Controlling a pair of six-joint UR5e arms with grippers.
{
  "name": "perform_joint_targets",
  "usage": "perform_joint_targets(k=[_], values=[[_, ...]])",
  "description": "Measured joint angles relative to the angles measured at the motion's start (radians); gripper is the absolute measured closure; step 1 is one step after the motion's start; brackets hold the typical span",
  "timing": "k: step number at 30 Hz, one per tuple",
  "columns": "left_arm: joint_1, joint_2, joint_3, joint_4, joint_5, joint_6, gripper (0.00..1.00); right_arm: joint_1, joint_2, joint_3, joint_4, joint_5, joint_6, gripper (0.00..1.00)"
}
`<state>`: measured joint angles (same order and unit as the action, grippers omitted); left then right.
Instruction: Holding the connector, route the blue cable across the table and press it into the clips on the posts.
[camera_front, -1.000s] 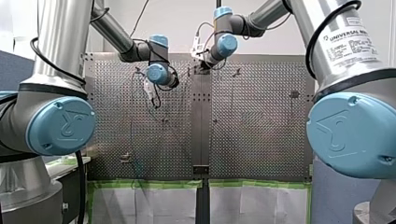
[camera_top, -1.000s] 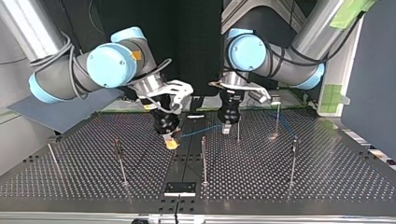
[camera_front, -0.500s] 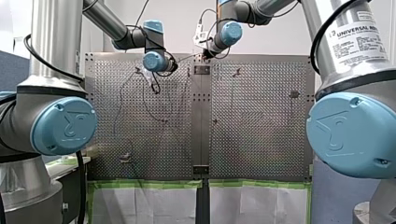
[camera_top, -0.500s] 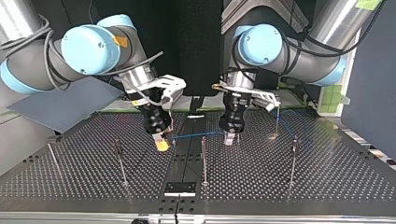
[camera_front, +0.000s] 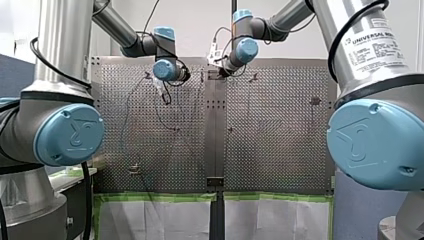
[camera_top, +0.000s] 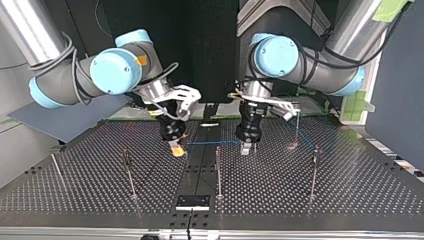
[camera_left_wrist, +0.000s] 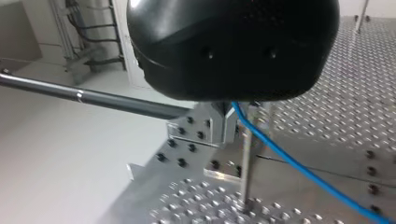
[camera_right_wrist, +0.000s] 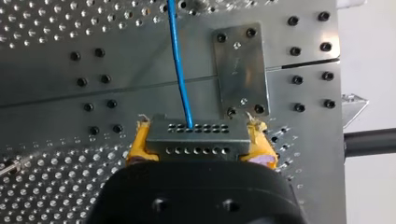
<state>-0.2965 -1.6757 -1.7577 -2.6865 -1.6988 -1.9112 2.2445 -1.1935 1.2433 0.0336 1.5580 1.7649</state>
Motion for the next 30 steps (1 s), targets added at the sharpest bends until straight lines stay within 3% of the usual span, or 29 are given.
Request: perform_joint_targets(k=[18, 30], values=[[0.034, -0.088, 0.075, 0.034, 0.045, -0.019, 1.00, -0.048, 0.026, -0.013, -0.015, -0.071, 0.011, 1.00], [0.053, -0.141, 0.158, 0.015, 0.074, -0.028, 1.00, -0.090, 0.053, -0.045, -0.021, -0.102, 0.021, 1.00]])
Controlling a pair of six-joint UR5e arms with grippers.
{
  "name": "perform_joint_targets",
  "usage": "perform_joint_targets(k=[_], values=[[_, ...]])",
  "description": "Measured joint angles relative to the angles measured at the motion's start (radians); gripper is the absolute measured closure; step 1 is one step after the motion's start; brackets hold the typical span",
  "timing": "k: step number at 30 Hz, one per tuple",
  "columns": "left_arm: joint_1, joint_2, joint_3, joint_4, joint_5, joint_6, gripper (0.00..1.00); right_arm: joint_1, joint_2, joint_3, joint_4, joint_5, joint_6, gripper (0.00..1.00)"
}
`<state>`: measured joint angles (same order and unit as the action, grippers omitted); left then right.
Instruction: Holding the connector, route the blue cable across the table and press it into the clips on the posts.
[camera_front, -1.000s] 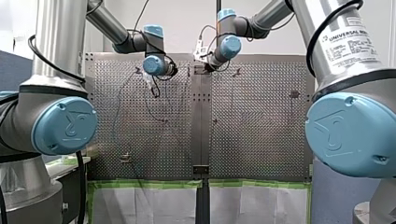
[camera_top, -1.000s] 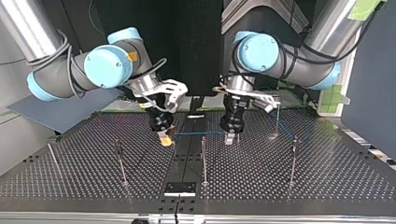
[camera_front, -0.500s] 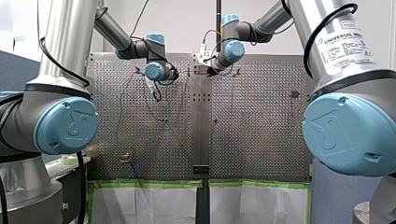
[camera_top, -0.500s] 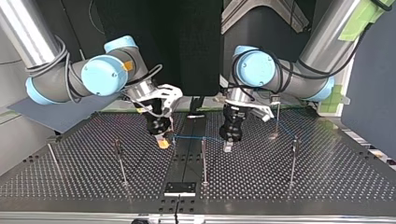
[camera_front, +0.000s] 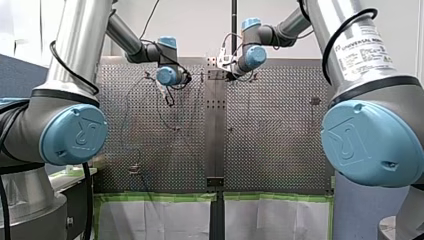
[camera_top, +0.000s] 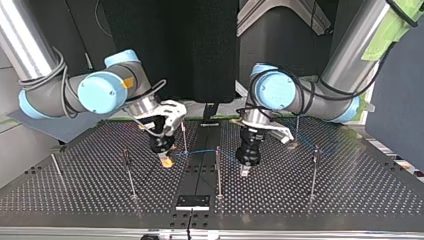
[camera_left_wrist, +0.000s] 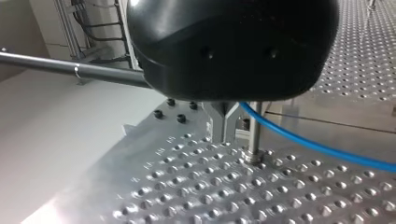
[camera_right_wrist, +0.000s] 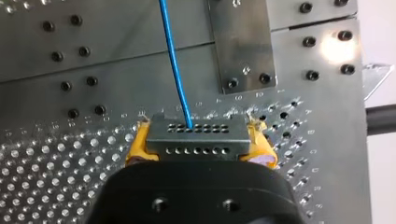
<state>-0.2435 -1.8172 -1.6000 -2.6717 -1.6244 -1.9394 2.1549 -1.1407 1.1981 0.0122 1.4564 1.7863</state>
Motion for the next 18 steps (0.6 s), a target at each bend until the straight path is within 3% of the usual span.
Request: perform_joint_targets(k=[10, 18], values=[[0.018, -0.082, 0.052, 0.010, 0.022, -0.012, 1.00, -0.039, 0.012, -0.003, -0.005, -0.007, 0.004, 1.00], [0.029, -0.094, 0.057, -0.013, 0.026, -0.011, 1.00, -0.060, 0.015, -0.004, -0.011, -0.014, 0.007, 1.00]])
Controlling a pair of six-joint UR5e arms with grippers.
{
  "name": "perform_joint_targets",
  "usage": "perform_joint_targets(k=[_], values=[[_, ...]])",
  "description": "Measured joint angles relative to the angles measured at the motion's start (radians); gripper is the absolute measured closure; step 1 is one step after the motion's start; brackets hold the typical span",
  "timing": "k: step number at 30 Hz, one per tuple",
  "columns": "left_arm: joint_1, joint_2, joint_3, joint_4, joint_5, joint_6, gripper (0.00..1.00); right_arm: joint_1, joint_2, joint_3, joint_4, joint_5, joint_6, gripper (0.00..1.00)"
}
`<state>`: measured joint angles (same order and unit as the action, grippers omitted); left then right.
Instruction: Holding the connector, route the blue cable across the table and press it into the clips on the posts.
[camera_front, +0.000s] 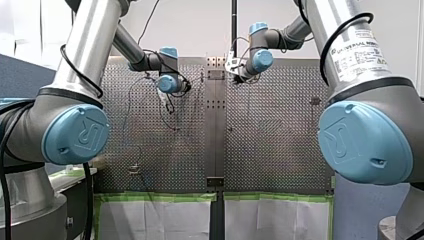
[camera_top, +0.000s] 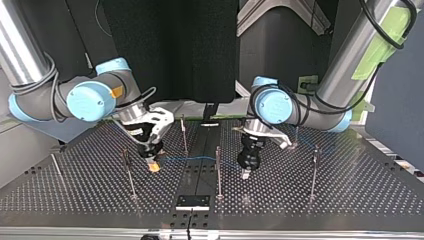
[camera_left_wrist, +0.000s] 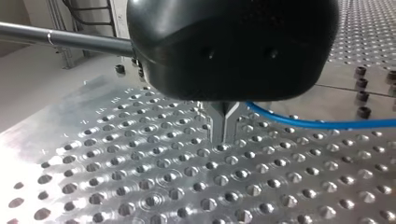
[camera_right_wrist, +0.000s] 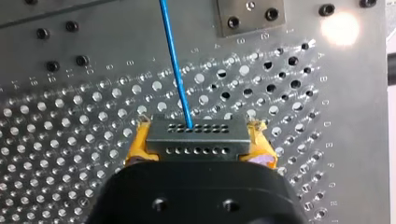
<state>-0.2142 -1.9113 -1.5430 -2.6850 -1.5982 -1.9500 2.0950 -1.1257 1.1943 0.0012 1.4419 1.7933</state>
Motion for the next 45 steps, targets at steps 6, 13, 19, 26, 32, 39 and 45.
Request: perform_joint_targets(k=[6, 13, 19, 26, 32, 39, 45], values=[[0.000, 0.002, 0.000, -0.009, -0.004, 0.005, 0.81, -0.004, 0.001, 0.000, -0.001, -0.001, -0.003, 1.00], [0.001, 0.028, -0.004, -0.056, -0.033, 0.047, 0.22, -0.007, 0.001, 0.000, -0.003, -0.001, -0.005, 1.00], [0.001, 0.077, -0.020, -0.116, -0.059, 0.092, 0.00, -0.008, 0.001, 0.000, -0.008, 0.000, -0.009, 1.00], [0.001, 0.133, -0.064, -0.175, -0.047, 0.116, 0.00, -0.008, 0.001, 0.000, -0.015, 0.000, -0.010, 1.00], [0.001, 0.148, -0.096, -0.221, -0.007, 0.128, 0.00, -0.008, 0.001, 0.000, -0.018, 0.000, -0.010, 1.00], [0.001, 0.175, -0.110, -0.274, 0.030, 0.125, 0.00, -0.009, 0.001, 0.000, -0.020, 0.000, -0.011, 1.00], [0.001, 0.222, -0.110, -0.320, 0.016, 0.116, 0.00, -0.013, 0.001, -0.002, -0.022, -0.001, -0.011, 1.00]])
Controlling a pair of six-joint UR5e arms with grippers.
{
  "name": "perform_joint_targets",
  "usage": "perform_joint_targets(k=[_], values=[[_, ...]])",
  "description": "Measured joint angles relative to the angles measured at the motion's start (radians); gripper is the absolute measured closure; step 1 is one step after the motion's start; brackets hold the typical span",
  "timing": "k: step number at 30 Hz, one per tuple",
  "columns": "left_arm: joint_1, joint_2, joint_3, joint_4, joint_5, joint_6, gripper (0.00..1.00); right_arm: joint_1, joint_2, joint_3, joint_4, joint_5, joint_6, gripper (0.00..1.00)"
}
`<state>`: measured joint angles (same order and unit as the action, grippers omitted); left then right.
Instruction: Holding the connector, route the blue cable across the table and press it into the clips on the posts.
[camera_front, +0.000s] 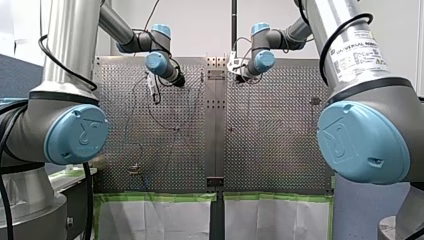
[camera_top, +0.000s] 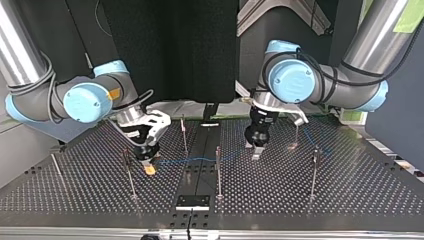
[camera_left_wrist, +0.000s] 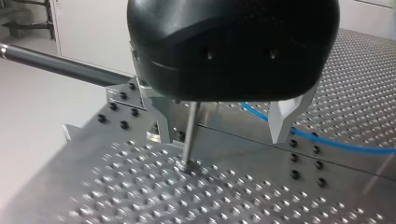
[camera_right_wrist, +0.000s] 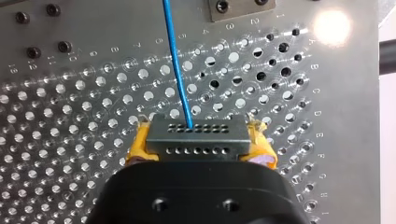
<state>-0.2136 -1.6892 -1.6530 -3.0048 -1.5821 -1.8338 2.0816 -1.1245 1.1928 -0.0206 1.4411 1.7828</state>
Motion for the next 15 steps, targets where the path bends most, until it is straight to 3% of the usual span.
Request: perform_joint_targets(k=[7, 15], values=[[0.000, 0.022, 0.001, 0.012, -0.021, 0.000, 0.00, -0.002, -0.001, -0.010, 0.002, -0.001, 0.000, 1.00], [0.000, 0.023, 0.028, 0.034, -0.083, -0.008, 0.00, -0.003, -0.001, -0.012, 0.003, 0.001, 0.001, 1.00]])
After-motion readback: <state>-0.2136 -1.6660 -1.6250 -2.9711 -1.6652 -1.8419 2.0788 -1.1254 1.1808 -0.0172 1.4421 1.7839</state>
